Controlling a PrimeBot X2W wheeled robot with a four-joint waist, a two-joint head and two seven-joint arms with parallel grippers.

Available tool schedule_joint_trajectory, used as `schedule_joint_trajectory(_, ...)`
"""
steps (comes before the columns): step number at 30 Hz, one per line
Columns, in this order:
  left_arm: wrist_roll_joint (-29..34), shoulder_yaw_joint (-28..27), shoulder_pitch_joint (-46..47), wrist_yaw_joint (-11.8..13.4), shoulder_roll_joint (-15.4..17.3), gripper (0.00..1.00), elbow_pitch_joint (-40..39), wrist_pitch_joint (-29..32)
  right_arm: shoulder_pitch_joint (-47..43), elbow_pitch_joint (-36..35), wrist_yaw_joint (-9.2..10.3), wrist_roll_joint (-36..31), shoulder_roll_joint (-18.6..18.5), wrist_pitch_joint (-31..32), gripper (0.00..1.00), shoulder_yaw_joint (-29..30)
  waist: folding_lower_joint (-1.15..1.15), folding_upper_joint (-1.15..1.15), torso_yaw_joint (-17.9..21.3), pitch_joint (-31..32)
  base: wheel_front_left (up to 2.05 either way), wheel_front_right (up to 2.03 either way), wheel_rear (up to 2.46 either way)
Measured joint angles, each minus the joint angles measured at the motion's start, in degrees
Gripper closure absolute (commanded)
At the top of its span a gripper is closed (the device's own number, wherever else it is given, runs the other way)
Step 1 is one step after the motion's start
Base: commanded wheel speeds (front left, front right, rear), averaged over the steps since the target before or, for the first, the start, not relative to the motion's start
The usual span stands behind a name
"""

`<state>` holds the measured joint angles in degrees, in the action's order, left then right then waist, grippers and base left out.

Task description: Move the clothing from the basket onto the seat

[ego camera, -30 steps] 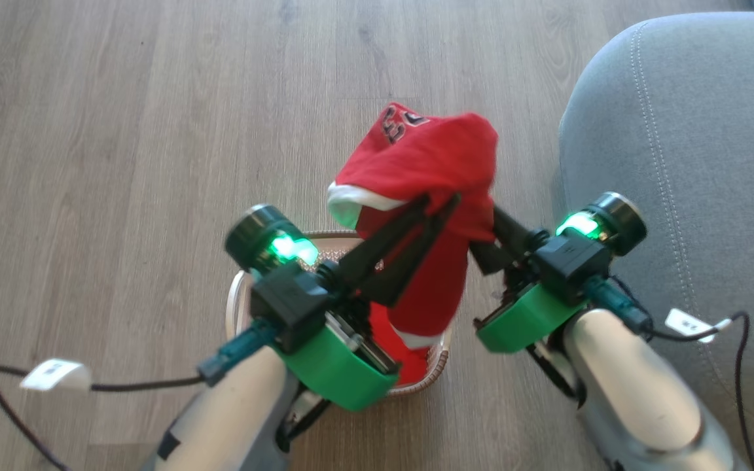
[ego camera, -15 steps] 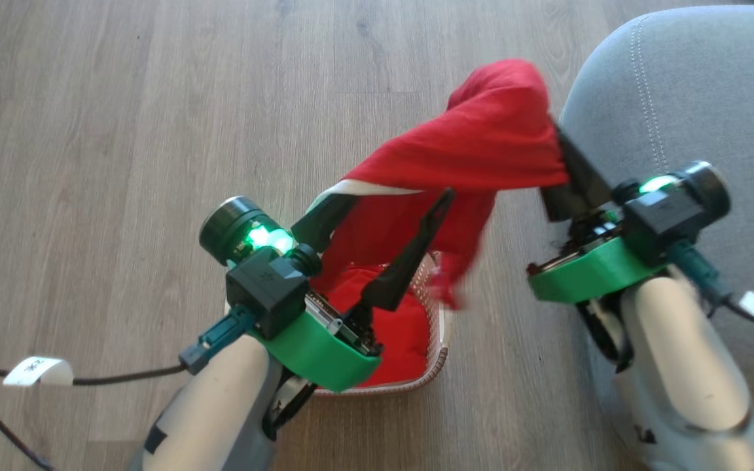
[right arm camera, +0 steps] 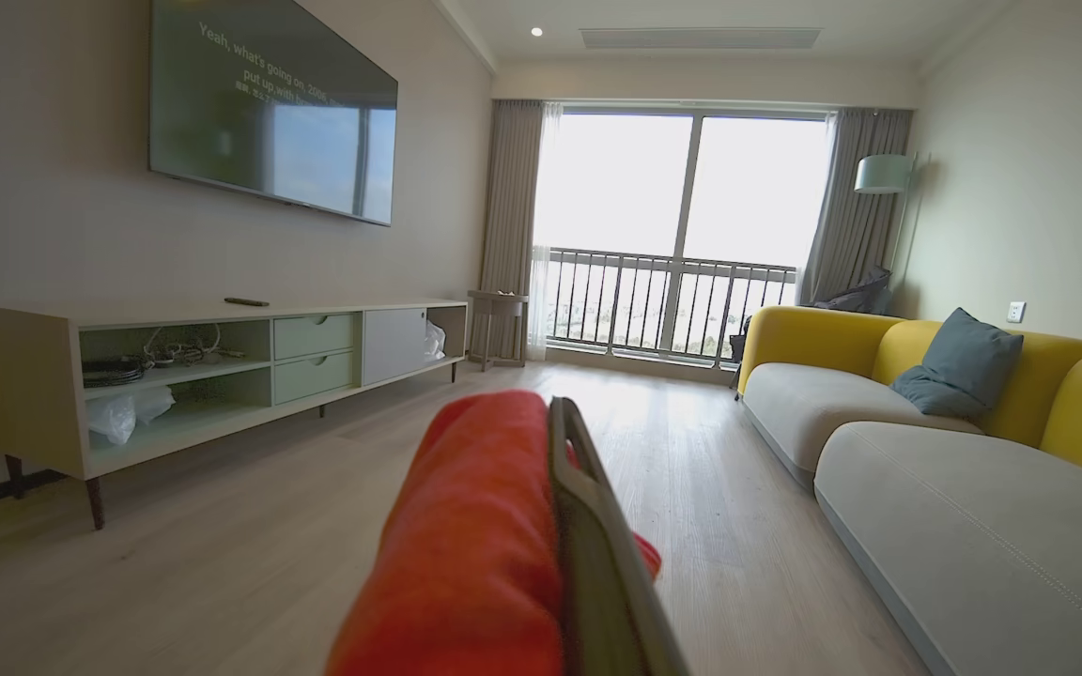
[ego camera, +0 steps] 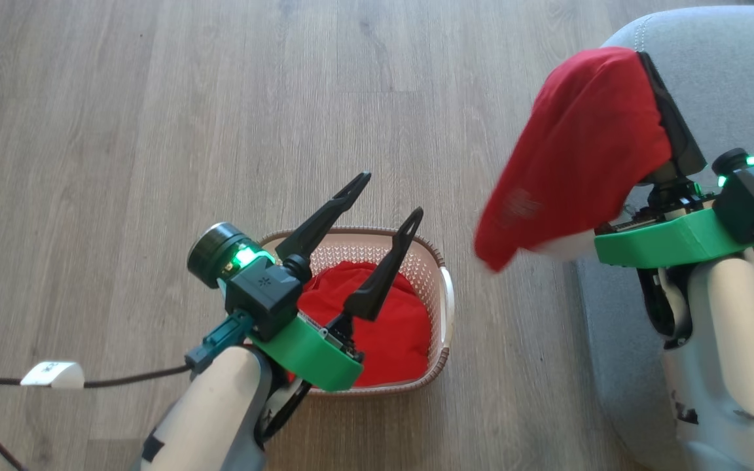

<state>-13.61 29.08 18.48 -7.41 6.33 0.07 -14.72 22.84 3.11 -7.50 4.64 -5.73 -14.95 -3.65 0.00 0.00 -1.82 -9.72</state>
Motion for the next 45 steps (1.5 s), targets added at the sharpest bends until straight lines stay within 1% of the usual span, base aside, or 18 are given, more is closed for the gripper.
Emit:
schedule_joint_trajectory(11, 1.67, 0.87, -2.82, 0.0, 1.08, 0.0, 3.38, 0.0, 0.0, -1.36, 0.0, -0.03, -0.51, 0.0, 1.0, 0.67, 0.0, 0.0, 0.12, 0.25, 0.0, 0.0, 0.0)
schedule_joint_trajectory(18, 1.75, 2.78, -3.69, -0.01, 1.22, 0.0, 6.24, 0.01, -0.44, -2.25, 0.0, -0.12, -0.77, 0.0, 1.0, 3.05, 0.0, 0.0, 0.04, 0.3, 0.0, 0.0, 0.0)
schedule_joint_trajectory(23, 2.18, 4.24, -6.05, -0.01, 1.48, 0.0, 8.49, 0.01, -2.72, -2.33, 0.0, -0.12, -0.57, 0.0, 1.0, 4.88, 0.0, 0.0, 0.44, 0.44, 0.0, 0.0, 0.0)
schedule_joint_trajectory(32, 2.19, 3.9, -6.99, -0.01, 0.91, 0.0, 8.72, 0.01, -4.16, 0.0, 0.0, -0.71, 0.09, 0.0, 1.0, 6.45, 0.0, 0.0, 0.69, 0.74, 0.0, 0.0, 0.0)
schedule_joint_trajectory(45, 2.19, 2.46, -7.01, -0.01, 0.59, 0.0, 8.69, 0.01, -4.71, 0.32, 0.0, -0.71, 0.42, 0.0, 1.0, 6.81, 0.0, 0.0, 1.25, 0.74, 0.0, 0.0, 0.0)
